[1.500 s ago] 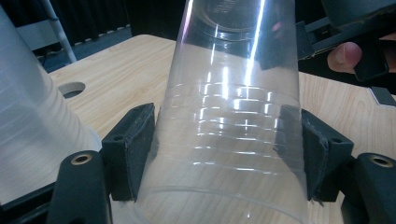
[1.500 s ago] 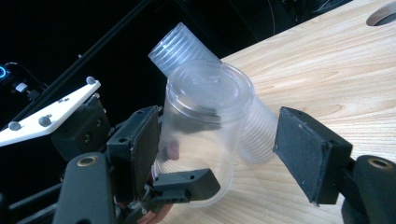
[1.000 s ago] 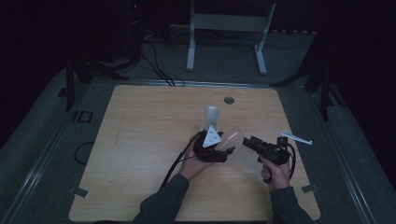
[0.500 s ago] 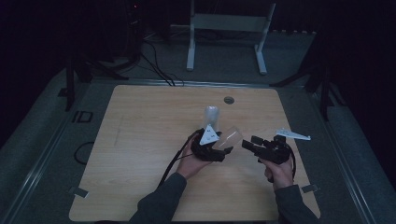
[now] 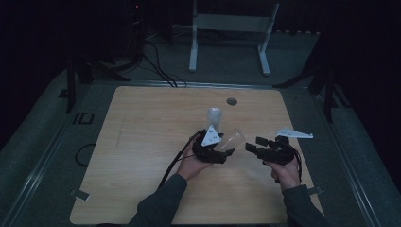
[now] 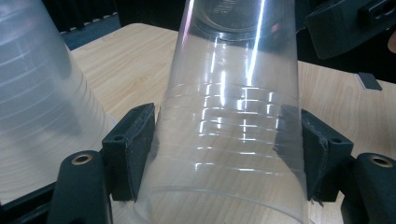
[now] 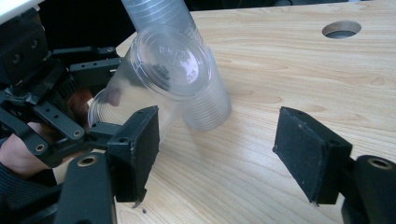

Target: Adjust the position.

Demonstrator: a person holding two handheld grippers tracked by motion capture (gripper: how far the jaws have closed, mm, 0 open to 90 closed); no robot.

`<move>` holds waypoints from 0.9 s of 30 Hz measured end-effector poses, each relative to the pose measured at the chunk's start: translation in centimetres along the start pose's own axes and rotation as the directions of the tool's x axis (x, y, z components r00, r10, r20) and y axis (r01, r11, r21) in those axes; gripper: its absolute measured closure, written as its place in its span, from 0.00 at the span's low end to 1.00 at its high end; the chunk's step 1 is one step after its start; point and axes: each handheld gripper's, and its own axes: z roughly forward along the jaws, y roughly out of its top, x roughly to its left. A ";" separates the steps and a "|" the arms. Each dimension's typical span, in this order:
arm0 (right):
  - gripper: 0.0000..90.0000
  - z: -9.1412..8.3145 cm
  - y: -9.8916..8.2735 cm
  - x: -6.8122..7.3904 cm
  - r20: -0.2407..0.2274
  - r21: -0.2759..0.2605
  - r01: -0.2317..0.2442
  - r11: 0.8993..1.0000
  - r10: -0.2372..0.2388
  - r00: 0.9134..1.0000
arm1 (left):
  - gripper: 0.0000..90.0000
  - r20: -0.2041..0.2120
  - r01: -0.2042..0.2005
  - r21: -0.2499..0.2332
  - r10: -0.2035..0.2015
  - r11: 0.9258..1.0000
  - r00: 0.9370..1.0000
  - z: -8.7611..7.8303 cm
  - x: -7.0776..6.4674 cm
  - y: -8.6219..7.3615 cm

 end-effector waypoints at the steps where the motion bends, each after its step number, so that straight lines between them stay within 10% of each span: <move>1: 0.33 0.0 0.0 0.0 0.001 0.002 0.002 1.000 -0.002 1.000 | 0.33 0.002 0.001 0.002 -0.001 1.000 1.000 0.0 0.0 0.0; 27: 0.22 0.1 0.9 0.6 0.035 0.097 0.118 0.988 -0.122 0.992 | 0.33 0.041 -0.048 0.065 0.046 0.997 0.998 0.0 0.0 0.1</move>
